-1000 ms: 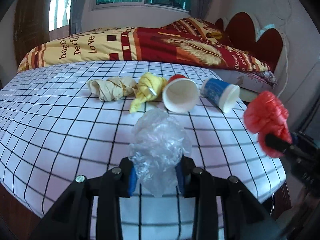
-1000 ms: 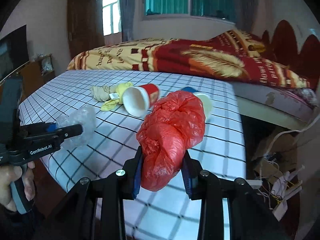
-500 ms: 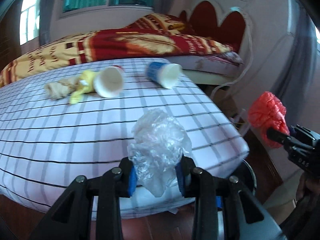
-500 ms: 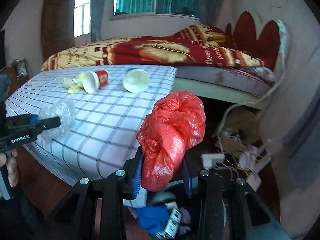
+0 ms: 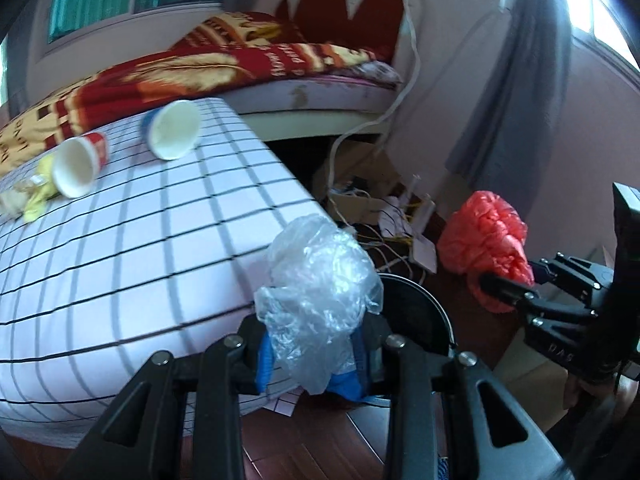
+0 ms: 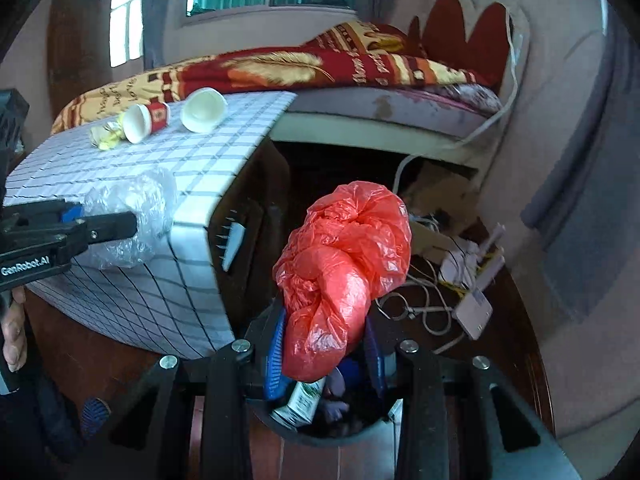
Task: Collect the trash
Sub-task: 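Carry both plastic bags over the black bin and open both tools, then move both tools back toward the paper cups on the table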
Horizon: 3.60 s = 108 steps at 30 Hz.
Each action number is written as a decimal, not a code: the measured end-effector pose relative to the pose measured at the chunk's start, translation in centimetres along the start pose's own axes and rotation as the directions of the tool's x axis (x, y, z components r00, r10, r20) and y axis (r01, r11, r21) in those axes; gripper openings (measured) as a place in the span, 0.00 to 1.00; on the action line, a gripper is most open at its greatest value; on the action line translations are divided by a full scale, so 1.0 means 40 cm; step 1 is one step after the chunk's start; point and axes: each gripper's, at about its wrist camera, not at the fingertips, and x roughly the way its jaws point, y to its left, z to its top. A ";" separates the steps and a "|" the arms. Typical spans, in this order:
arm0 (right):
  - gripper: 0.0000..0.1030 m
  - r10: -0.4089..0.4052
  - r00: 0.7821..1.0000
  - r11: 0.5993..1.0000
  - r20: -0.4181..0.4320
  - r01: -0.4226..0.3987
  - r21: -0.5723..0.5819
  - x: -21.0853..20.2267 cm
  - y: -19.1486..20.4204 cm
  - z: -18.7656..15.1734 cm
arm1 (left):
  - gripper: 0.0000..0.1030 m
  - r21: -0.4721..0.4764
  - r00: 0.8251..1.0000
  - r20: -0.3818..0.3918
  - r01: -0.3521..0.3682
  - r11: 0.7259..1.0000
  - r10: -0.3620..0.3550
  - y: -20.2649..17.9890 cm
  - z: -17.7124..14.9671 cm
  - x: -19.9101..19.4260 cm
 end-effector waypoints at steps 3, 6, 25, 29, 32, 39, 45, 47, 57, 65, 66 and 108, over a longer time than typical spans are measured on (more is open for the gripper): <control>0.36 -0.015 1.000 1.000 -0.020 0.015 0.022 -0.003 -0.030 -0.037 | 0.33 0.031 1.000 -0.011 0.026 0.999 -0.026 -0.045 -0.006 0.011; 0.36 -0.023 0.999 0.999 -0.024 0.024 0.043 -0.013 -0.055 -0.063 | 0.33 0.051 0.998 -0.023 0.055 0.997 -0.054 -0.082 -0.013 0.023; 0.36 0.006 0.994 0.999 -0.108 -0.001 0.052 0.049 -0.095 -0.156 | 0.33 0.077 0.987 -0.144 0.088 0.993 -0.076 -0.181 -0.080 0.166; 0.36 0.028 0.990 0.998 -0.137 -0.020 0.056 0.089 -0.097 -0.165 | 0.33 0.075 0.980 -0.180 0.094 0.993 -0.079 -0.183 -0.092 0.201; 0.36 0.042 0.987 0.998 -0.156 -0.036 0.045 0.116 -0.094 -0.172 | 0.33 0.077 0.977 -0.198 0.098 0.992 -0.081 -0.186 -0.097 0.222; 1.00 -0.081 0.963 0.996 -0.257 0.068 -0.062 0.239 -0.099 -0.216 | 0.90 0.006 0.969 -0.235 0.075 0.997 -0.072 -0.156 -0.142 0.297; 1.00 -0.115 0.954 0.992 -0.276 0.127 0.026 0.241 -0.171 -0.231 | 0.90 0.003 0.964 -0.265 0.038 0.999 -0.036 -0.148 -0.173 0.314; 1.00 -0.121 0.955 0.990 -0.269 0.135 0.031 0.235 -0.171 -0.227 | 0.90 0.009 0.964 -0.264 0.032 0.999 -0.029 -0.151 -0.176 0.317; 1.00 -0.136 0.964 0.988 -0.227 0.148 0.036 0.200 -0.167 -0.196 | 0.90 0.029 0.983 -0.181 0.025 0.999 -0.020 -0.155 -0.142 0.240; 1.00 -0.134 0.980 0.988 -0.145 0.142 0.053 0.119 -0.147 -0.149 | 0.90 0.031 0.995 -0.103 -0.002 1.000 0.005 -0.151 -0.097 0.149; 1.00 -0.132 0.981 0.989 -0.140 0.141 0.053 0.110 -0.145 -0.147 | 0.90 0.029 0.995 -0.095 -0.004 1.000 0.007 -0.150 -0.094 0.144; 1.00 0.159 0.982 0.987 0.106 -0.159 -0.005 0.150 0.297 0.387 | 0.72 -0.255 0.933 0.076 -0.323 0.911 0.352 0.445 0.065 -0.121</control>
